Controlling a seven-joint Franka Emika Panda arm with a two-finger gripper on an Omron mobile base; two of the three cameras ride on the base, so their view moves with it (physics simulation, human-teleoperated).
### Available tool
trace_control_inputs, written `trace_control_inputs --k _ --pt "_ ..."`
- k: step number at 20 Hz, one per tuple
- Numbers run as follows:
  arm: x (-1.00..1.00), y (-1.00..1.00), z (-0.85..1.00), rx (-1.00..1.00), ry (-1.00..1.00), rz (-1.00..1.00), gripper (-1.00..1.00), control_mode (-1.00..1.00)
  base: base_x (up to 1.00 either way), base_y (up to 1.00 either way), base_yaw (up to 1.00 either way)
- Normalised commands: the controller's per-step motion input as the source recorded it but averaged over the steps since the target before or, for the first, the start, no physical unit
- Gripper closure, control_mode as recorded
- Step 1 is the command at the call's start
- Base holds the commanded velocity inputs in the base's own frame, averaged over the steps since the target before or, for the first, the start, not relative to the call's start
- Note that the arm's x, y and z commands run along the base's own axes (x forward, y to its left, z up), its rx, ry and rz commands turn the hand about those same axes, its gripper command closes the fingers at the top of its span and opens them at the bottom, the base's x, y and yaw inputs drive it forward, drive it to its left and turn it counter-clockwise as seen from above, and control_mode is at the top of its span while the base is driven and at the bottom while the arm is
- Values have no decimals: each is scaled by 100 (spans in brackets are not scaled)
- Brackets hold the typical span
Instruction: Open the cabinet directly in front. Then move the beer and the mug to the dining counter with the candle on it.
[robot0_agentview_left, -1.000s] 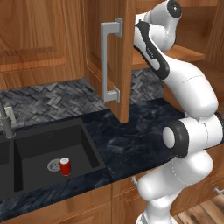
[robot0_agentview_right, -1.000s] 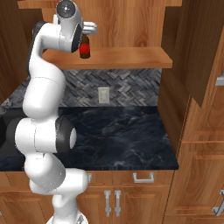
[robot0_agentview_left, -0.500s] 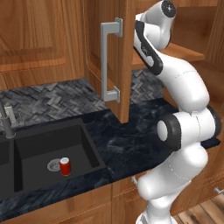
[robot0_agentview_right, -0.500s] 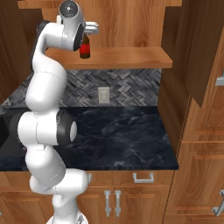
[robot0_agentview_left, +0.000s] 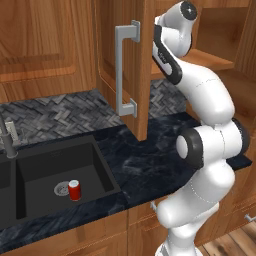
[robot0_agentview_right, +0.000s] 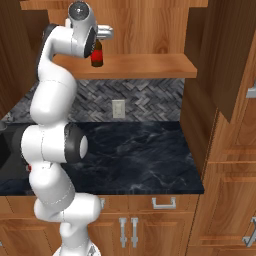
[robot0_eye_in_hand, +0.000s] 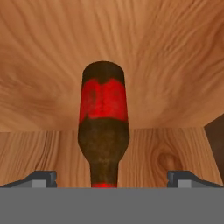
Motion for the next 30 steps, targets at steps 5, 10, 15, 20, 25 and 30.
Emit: trace_control_inputs --k 5,10,15,20,25,30 --pt "13 3 -1 0 0 0 -100 -100 0 0 0" --pt "33 0 -3 0 2 0 -100 -100 0 0 0" --pt "31 0 -1 0 1 0 -100 -100 0 0 0" --pt "16 0 0 0 0 0 -100 -100 0 0 0" --pt "7 0 0 0 0 0 -100 -100 0 0 0" --pt "0 18 0 -2 0 0 100 -100 0 0 0"
